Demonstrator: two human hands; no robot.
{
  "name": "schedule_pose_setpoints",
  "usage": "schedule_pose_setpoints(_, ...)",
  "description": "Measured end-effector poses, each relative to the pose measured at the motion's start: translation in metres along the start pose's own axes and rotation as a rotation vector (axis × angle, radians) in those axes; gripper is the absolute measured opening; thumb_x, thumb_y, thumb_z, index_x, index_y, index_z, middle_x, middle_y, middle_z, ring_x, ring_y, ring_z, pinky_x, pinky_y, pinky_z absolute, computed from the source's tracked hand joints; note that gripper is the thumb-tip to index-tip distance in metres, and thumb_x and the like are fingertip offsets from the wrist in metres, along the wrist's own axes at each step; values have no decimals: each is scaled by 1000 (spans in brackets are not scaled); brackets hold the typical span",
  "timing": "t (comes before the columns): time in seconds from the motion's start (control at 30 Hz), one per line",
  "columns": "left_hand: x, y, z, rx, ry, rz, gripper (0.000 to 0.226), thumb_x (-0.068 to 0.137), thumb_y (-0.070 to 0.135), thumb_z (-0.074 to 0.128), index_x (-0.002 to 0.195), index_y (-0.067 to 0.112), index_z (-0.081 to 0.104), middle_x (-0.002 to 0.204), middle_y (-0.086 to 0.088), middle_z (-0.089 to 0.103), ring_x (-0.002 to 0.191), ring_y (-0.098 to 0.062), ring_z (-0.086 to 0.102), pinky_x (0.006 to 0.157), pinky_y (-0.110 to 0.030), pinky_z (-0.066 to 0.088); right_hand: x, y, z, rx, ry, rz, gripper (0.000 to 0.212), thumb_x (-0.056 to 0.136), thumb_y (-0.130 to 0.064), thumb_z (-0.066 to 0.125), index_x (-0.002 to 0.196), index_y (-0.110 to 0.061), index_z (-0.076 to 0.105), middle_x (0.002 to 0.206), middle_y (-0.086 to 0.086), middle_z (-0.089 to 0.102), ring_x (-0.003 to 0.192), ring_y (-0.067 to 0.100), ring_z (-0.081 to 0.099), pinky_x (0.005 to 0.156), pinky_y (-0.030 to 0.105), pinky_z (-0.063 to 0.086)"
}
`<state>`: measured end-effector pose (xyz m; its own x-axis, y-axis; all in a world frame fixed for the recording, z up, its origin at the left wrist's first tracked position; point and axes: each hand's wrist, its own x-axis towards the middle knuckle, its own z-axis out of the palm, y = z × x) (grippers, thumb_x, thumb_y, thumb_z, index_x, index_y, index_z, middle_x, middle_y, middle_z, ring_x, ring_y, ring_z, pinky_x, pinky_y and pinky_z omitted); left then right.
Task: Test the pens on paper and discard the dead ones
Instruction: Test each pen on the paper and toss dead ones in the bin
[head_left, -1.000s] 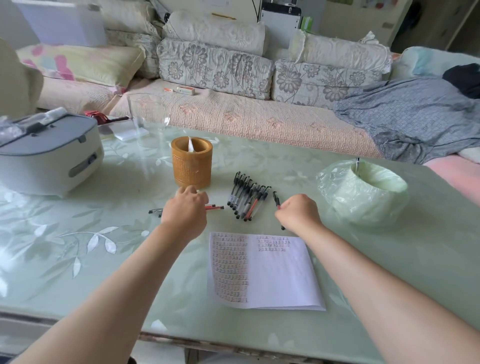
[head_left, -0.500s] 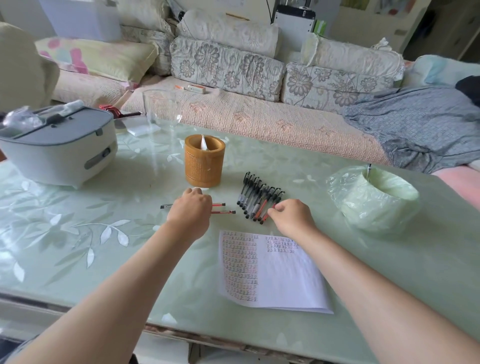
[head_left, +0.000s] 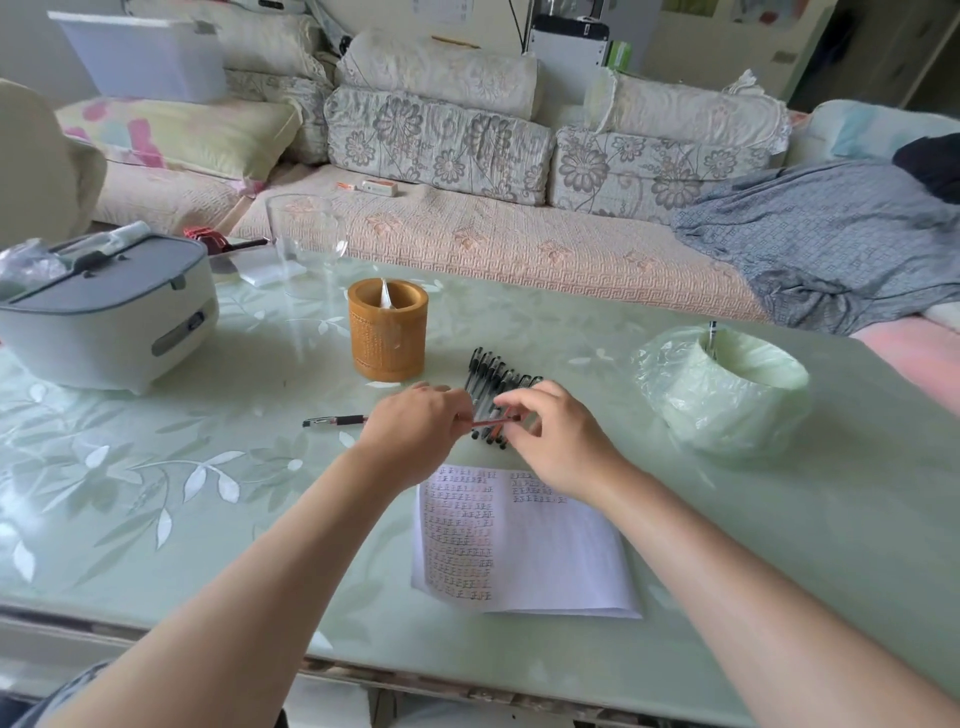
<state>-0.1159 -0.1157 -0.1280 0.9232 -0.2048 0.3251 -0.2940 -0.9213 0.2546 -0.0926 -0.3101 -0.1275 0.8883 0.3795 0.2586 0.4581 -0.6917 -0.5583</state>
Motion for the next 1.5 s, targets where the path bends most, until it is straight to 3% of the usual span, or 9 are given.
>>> schedule_pose_setpoints(0.17,6,21,2,-61,20,128,18,97,36,51,95,26,65,89,10,62,86,-14,55,63,-30,40,-13,14,-12,-88,-25,-31,17,92,-28,62,108,-31,70,100,-10,56,84,10,55,77,28,46)
schedule_pose_setpoints(0.37,7,32,1,-114,-96,82,16,95,41,52,94,31,65,85,10,64,74,-13,58,62,-31,48,-25,31,-33,-158,-49,22,13,91,-27,63,99,-32,71,91,-13,56,88,12,59,82,33,49)
schedule_pose_setpoints(0.53,11,33,3,-162,-193,57,18,96,31,52,100,26,69,93,6,63,83,-14,59,75,-37,52,-37,50,-45,-236,-35,102,14,93,-26,60,101,-30,70,97,-13,58,94,12,58,84,28,46)
schedule_pose_setpoints(0.77,13,50,21,-226,-175,61,10,91,35,59,99,31,65,90,14,60,79,-7,56,68,-27,49,-44,57,-41,-300,-68,-57,24,88,-21,59,110,-26,66,104,-9,64,101,16,56,92,33,45)
schedule_pose_setpoints(0.87,14,62,27,-285,-152,94,12,90,33,63,101,29,66,88,14,61,72,0,53,62,-16,41,-43,51,-38,-177,-118,-58,23,91,-27,54,111,-26,65,102,-5,66,96,18,60,85,36,48)
schedule_pose_setpoints(1.0,15,64,32,-337,-156,82,12,86,33,69,96,30,64,84,18,61,69,3,54,62,-18,40,-42,54,-39,-146,-149,-45,17,94,-28,56,105,-25,68,100,-7,65,94,17,61,82,38,48)
schedule_pose_setpoints(1.23,9,59,41,-404,-242,29,11,92,30,60,97,30,70,78,23,63,70,-4,57,65,-19,46,-46,67,-42,-141,-138,1,16,83,-21,63,93,-34,62,92,-16,58,75,-1,50,72,25,44)
schedule_pose_setpoints(1.33,9,61,41,-415,-210,42,10,91,25,63,96,28,70,74,23,60,70,-5,56,63,-14,41,-48,63,-40,-156,-165,2,16,83,-26,61,96,-35,58,89,-13,62,77,7,56,71,29,46)
schedule_pose_setpoints(1.5,9,62,46,-462,-190,25,9,89,23,66,94,27,71,75,20,64,70,-13,58,67,-24,48,-44,57,-33,-201,-167,-41,17,93,-40,53,91,-26,62,86,-5,64,80,19,58,70,35,45)
